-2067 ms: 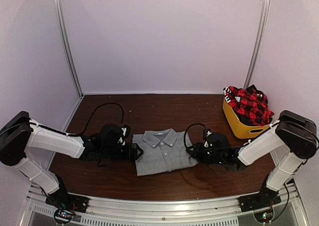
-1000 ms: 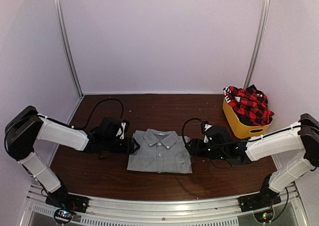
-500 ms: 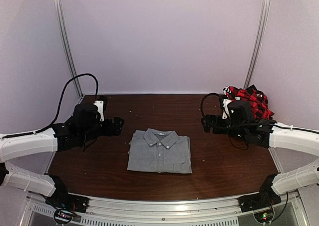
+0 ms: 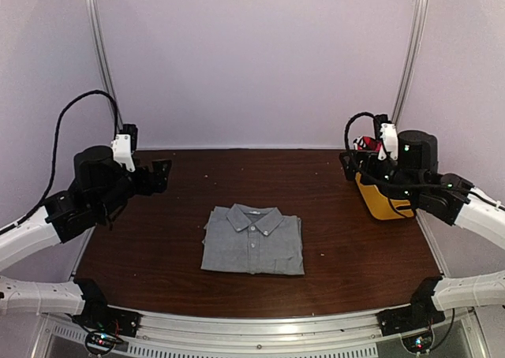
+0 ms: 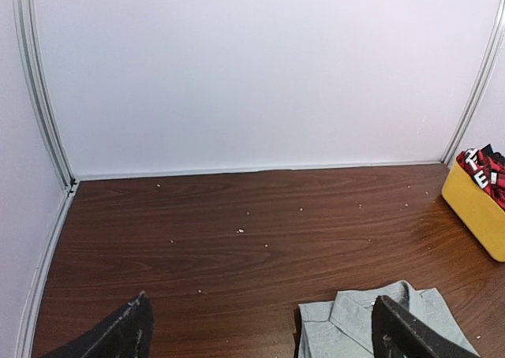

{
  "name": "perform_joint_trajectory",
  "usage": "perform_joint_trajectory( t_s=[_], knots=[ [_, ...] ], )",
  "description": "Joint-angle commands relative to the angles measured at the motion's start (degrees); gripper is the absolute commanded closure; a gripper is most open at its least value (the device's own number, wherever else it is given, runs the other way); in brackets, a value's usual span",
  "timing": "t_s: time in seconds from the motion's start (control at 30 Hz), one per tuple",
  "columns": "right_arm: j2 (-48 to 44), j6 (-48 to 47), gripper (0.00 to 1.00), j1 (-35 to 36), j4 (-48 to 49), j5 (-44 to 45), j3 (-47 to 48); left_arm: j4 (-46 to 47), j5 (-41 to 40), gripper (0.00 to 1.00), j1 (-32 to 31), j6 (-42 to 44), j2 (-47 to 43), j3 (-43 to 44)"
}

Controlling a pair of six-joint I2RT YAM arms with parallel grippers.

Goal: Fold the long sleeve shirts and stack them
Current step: Reset both arms

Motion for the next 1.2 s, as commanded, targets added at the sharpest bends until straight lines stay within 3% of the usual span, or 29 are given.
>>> perform_joint_trajectory(
  t_s=[0.0,0.17,1.17],
  knots=[
    [-4.6,-2.3,0.0,-0.3,1.4,3.0,-3.1,5.1,-1.0,0.02,0.3,3.1,-6.6,-4.5],
    [-7.1,-2.0,0.0,-0.3,4.0,3.8,-6.9,5.4,-1.3,0.02,0.3,2.2,-9.3,-7.3],
    [-6.5,-1.6,0.0,-0.2,4.0,3.2,-7.8,4.4,-2.2,0.02,0.3,2.2,-7.5,-6.6]
  ],
)
